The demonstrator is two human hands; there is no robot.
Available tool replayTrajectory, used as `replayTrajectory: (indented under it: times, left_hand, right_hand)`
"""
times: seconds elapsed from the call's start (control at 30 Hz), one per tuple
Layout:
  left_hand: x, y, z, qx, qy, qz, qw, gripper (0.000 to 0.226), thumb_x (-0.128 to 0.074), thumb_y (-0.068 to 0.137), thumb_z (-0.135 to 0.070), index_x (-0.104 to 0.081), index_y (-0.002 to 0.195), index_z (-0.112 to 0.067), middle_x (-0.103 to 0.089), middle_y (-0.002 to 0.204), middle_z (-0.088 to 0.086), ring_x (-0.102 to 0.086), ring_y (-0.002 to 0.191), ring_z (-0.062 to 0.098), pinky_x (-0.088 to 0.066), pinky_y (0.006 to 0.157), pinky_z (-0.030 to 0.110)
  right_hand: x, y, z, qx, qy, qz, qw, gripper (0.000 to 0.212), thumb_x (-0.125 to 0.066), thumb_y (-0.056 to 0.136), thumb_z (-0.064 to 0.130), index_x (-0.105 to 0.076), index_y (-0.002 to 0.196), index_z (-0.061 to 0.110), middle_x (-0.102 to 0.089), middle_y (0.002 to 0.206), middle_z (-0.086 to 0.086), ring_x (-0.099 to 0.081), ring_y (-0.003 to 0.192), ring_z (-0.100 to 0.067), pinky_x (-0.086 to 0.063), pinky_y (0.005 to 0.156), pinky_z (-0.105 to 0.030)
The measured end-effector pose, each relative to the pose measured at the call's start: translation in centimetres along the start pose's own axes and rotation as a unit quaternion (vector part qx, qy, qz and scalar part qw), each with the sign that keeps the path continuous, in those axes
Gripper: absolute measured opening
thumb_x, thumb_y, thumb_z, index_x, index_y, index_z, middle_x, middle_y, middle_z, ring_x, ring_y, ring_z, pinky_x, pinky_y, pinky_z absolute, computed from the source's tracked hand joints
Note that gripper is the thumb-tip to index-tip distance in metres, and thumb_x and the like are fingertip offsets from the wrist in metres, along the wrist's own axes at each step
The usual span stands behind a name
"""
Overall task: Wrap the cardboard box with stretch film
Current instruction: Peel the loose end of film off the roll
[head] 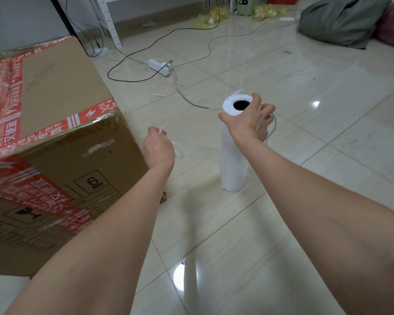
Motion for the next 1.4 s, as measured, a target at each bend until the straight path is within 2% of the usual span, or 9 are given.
replayTrajectory:
  times: [0.27,0.47,0.63,0.77,0.87,0.97,1.13,1.27,1.4]
  left_hand:
    - [0.7,0.3,0.6,0.023,-0.004,-0.006,1.000,0.028,-0.034,0.102,-0.012,-0.055,0.116,-0.001,-0.061,0.113,0.019,-0.056,0.106,0.033,-0.036,0.075,0.031]
    - [0.9,-0.3,0.0,0.004,0.015,-0.005,1.000,0.030,-0.035,0.103,-0.021,-0.053,0.115,-0.001,-0.060,0.109,0.018,-0.057,0.102,0.033,-0.042,0.077,0.036]
    - [1.3,-0.9,-0.7,-0.012,0.017,-0.015,1.000,0.028,-0.036,0.101,-0.021,-0.053,0.110,-0.002,-0.060,0.104,0.016,-0.056,0.096,0.032,-0.042,0.075,0.036]
    - [0.8,-0.9,-1.3,-0.019,-0.048,-0.012,0.999,0.013,-0.046,0.093,-0.013,-0.055,0.099,-0.006,-0.059,0.106,0.014,-0.056,0.089,0.026,-0.042,0.073,0.033]
    - [-0.4,-1.0,-0.9,0.003,-0.099,0.028,0.995,0.008,-0.044,0.092,-0.006,-0.050,0.091,-0.011,-0.063,0.101,0.011,-0.059,0.073,0.020,-0.050,0.062,0.034]
    - [-1.3,-1.1,0.0,0.022,-0.079,0.067,0.994,0.021,-0.038,0.090,-0.002,-0.054,0.098,-0.011,-0.062,0.108,0.010,-0.061,0.082,0.023,-0.051,0.066,0.034]
    - [-2.4,-1.0,2.1,-0.027,0.162,0.182,0.970,0.017,-0.053,0.093,-0.016,-0.062,0.104,-0.007,-0.064,0.112,0.015,-0.060,0.099,0.031,-0.050,0.081,0.034]
    - [-3.5,-1.9,3.3,0.013,0.201,0.355,0.913,0.086,-0.076,0.080,-0.027,-0.026,0.149,-0.012,-0.030,0.152,0.011,-0.033,0.138,0.030,-0.032,0.110,0.040]
    - [-5.3,-3.8,-1.1,-0.046,0.095,0.462,0.881,0.102,-0.076,0.078,-0.028,-0.007,0.154,-0.023,-0.011,0.159,0.001,-0.015,0.145,0.020,-0.019,0.114,0.034]
  right_hand:
    - [0.5,-0.2,-0.3,0.054,-0.005,0.010,0.999,0.075,-0.066,0.071,0.036,-0.035,0.139,0.028,-0.026,0.146,0.001,-0.035,0.123,-0.027,-0.037,0.083,-0.031]
    - [1.3,-0.3,-0.3,0.013,-0.068,-0.020,0.997,0.095,-0.075,0.059,0.062,-0.034,0.136,0.023,-0.033,0.133,-0.006,-0.040,0.114,-0.029,-0.038,0.079,-0.035]
    - [1.0,0.1,0.1,0.046,-0.044,0.028,0.998,0.075,-0.071,0.067,0.040,-0.039,0.134,0.026,-0.033,0.136,-0.002,-0.039,0.119,-0.029,-0.041,0.086,-0.035]
    - [1.1,0.0,-0.2,0.079,-0.061,0.042,0.994,0.079,-0.067,0.069,0.042,-0.035,0.139,0.028,-0.027,0.147,0.002,-0.033,0.128,-0.029,-0.035,0.099,-0.035]
    - [1.7,0.0,-0.5,0.077,-0.089,0.037,0.992,0.093,-0.071,0.066,0.057,-0.030,0.143,0.027,-0.027,0.149,-0.002,-0.031,0.132,-0.030,-0.030,0.107,-0.038]
    - [1.8,0.1,-0.3,0.081,-0.091,0.042,0.992,0.085,-0.070,0.069,0.054,-0.034,0.141,0.025,-0.038,0.139,-0.005,-0.037,0.126,-0.030,-0.032,0.101,-0.036]
    - [1.4,-0.3,-0.1,0.077,-0.070,0.050,0.993,0.071,-0.065,0.074,0.038,-0.037,0.138,0.023,-0.035,0.138,-0.007,-0.036,0.126,-0.031,-0.033,0.101,-0.036]
    - [1.5,-0.3,0.0,0.079,-0.075,0.045,0.993,0.072,-0.065,0.074,0.038,-0.037,0.138,0.023,-0.035,0.138,-0.008,-0.036,0.125,-0.031,-0.033,0.101,-0.036]
    - [1.5,-0.7,0.0,0.081,-0.071,0.037,0.994,0.072,-0.064,0.075,0.040,-0.035,0.139,0.022,-0.033,0.139,-0.008,-0.035,0.126,-0.031,-0.031,0.101,-0.035]
Point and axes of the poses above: each hand's wrist, its own y-axis towards the middle knuckle, its own x-axis out of the back of the hand, z = x × y, the point moved 8 cm from there along y, towards the middle knuckle
